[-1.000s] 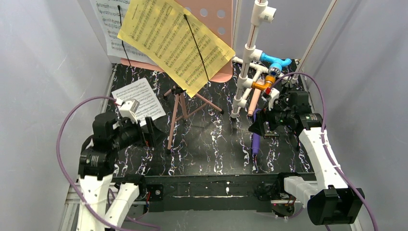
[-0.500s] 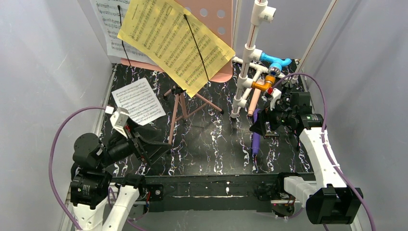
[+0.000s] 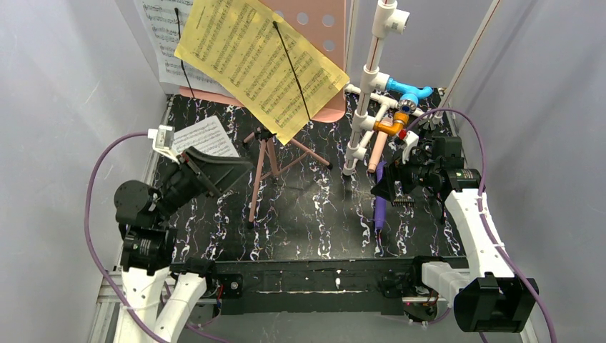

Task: Pack up the instrument practice props
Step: Pick up the sheet music from the music stand.

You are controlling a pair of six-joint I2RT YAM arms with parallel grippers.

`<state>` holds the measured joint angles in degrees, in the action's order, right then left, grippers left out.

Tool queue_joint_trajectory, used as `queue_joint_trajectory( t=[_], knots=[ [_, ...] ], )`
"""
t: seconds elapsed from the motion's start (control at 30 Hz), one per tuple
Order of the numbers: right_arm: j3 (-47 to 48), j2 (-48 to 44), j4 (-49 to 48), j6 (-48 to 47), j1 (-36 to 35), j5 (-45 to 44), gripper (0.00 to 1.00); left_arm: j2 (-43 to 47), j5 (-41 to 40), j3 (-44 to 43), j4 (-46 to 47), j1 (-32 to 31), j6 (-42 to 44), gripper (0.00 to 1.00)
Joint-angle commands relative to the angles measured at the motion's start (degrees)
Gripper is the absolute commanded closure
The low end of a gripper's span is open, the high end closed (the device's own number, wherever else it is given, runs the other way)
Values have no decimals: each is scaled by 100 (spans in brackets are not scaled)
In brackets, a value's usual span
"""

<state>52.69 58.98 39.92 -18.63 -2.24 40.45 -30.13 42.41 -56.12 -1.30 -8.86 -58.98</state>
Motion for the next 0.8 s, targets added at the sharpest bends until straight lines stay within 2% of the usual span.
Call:
queue_joint_trajectory(
  t=[0.0,0.5,0.77],
  knots=[
    [5,-55,-160,0,48,143,0,-294,-529,-11,580,-6,-677,2],
    [-39,8,-238,44,52,220,0,-777,-541,71,625,-79,-323,2],
    [-22,-1,-231,61,66,235,0,-1114,-705,265,1310,-449,-335,2]
  ],
)
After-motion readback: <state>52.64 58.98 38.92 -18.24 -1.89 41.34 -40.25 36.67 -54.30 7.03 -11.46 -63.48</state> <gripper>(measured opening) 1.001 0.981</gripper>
